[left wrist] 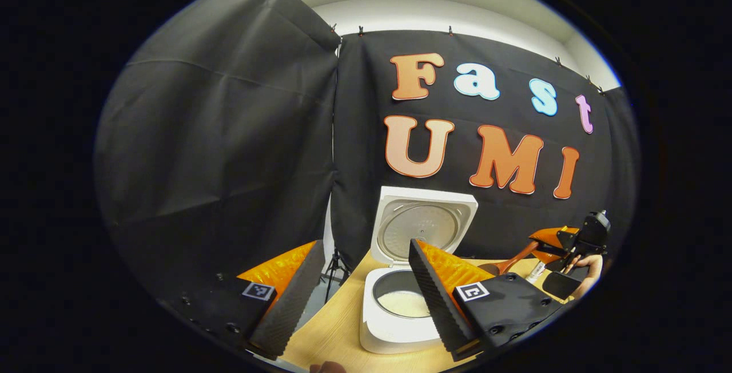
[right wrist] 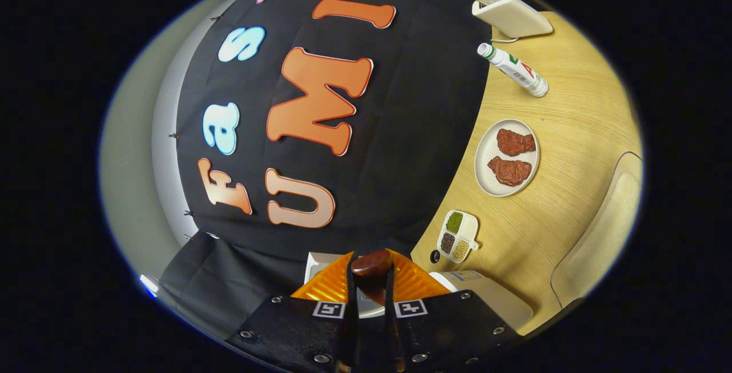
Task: Close the left gripper, press the button to open the rice cooker; take a wooden spoon from the chopstick holder with the right hand, scoop a spoonful of rice and pour it into the rice cooker, then put the wooden spoon back into the chopstick holder.
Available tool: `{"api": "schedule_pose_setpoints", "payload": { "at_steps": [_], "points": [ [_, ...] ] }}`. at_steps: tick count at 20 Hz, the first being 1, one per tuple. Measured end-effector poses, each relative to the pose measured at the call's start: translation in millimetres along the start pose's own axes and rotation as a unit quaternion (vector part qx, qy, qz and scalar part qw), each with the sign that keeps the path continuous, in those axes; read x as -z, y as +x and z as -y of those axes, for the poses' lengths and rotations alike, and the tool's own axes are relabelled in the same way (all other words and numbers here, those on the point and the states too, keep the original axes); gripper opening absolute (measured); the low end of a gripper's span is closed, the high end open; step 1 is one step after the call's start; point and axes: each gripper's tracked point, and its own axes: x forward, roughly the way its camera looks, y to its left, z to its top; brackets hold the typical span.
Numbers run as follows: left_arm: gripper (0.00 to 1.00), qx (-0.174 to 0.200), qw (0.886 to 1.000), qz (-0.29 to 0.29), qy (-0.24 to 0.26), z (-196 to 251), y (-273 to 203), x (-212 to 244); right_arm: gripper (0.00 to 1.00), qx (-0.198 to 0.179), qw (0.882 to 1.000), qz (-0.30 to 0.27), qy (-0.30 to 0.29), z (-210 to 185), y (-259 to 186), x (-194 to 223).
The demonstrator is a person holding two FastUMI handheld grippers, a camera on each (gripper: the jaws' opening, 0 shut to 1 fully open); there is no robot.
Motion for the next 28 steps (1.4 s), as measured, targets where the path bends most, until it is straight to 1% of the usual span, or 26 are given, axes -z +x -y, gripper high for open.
{"api": "schedule_pose_setpoints", "payload": {
  "at_steps": [2,5,8,10,12,14,18,20,22,26,28],
  "points": [
    [1.00,-0.003,1.000,-0.006,-0.001,-4.9,-1.4,3.2,0.17,-0.003,1.000,-0.004,-0.023,-8.8,8.1,12.3],
    [0.99,-0.008,1.000,-0.006,-0.003,-8.2,-2.7,3.6,0.17,-0.007,0.997,-0.009,-0.073,-22.9,19.1,30.5],
    [0.99,-0.018,1.000,-0.010,-0.009,-13.5,-3.6,4.5,0.17,-0.012,0.995,-0.021,-0.100,-33.7,28.7,51.4],
    [0.99,-0.026,1.000,-0.012,-0.014,-26.2,-2.1,8.1,0.17,-0.014,0.992,-0.026,-0.119,-38.7,33.8,61.2],
    [0.99,-0.031,0.999,-0.011,-0.012,-43.0,-11.7,9.7,0.17,-0.015,0.989,-0.030,-0.144,-44.1,36.6,69.9],
    [1.00,-0.037,0.999,-0.006,-0.008,-47.8,-18.1,7.6,0.17,-0.015,0.985,-0.031,-0.167,-47.2,38.4,75.3],
    [0.99,-0.041,0.999,-0.005,-0.011,-50.7,-14.9,4.7,0.17,-0.021,0.978,-0.030,-0.207,-57.0,40.4,81.2],
    [0.99,-0.042,0.999,-0.005,-0.011,-51.7,-16.0,5.8,0.17,-0.026,0.971,-0.027,-0.235,-62.3,40.0,82.5],
    [0.99,-0.042,0.999,-0.005,-0.011,-50.8,-12.9,6.2,0.17,-0.033,0.962,-0.026,-0.270,-70.4,39.4,84.0],
    [1.00,-0.043,0.999,-0.006,-0.008,-50.0,-11.2,8.6,0.17,-0.048,0.941,-0.021,-0.334,-82.6,37.1,89.7],
    [1.00,-0.041,0.999,-0.006,-0.010,-49.2,-11.1,8.0,0.17,-0.059,0.928,-0.017,-0.367,-93.3,34.0,92.6]
  ]
}}
